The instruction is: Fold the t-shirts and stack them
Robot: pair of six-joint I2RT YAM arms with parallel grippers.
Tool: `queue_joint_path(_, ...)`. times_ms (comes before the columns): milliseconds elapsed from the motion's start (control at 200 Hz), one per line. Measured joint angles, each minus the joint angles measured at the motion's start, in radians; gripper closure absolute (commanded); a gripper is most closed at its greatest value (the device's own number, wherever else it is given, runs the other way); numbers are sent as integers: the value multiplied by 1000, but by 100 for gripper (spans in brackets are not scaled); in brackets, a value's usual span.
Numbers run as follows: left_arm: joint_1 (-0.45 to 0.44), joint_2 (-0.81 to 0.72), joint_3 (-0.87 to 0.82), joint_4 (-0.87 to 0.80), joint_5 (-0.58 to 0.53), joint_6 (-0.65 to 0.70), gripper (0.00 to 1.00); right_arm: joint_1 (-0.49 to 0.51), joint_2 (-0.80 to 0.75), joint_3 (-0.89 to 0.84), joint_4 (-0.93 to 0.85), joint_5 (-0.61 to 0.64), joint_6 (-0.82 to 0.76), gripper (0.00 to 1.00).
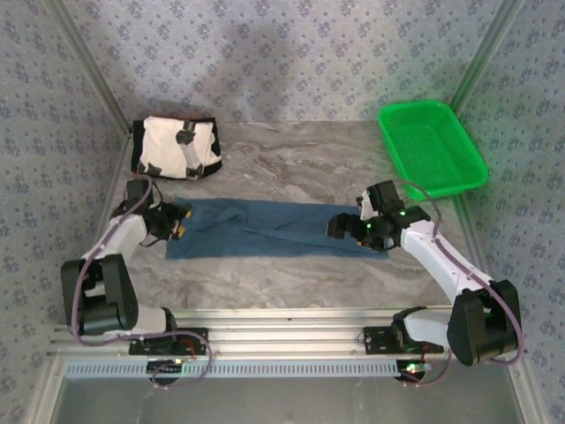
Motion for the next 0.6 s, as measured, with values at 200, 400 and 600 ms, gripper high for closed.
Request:
queue_joint_path(200,-21,108,22,50,-3,48,53,0,1,0,3,-32,-16,0)
queue_joint_path(400,-50,187,33,95,3,93,52,0,1,0,5,-45,-16,0)
queue_joint_path(600,-59,219,53,122,12,134,52,0,1,0,8,-47,-15,0)
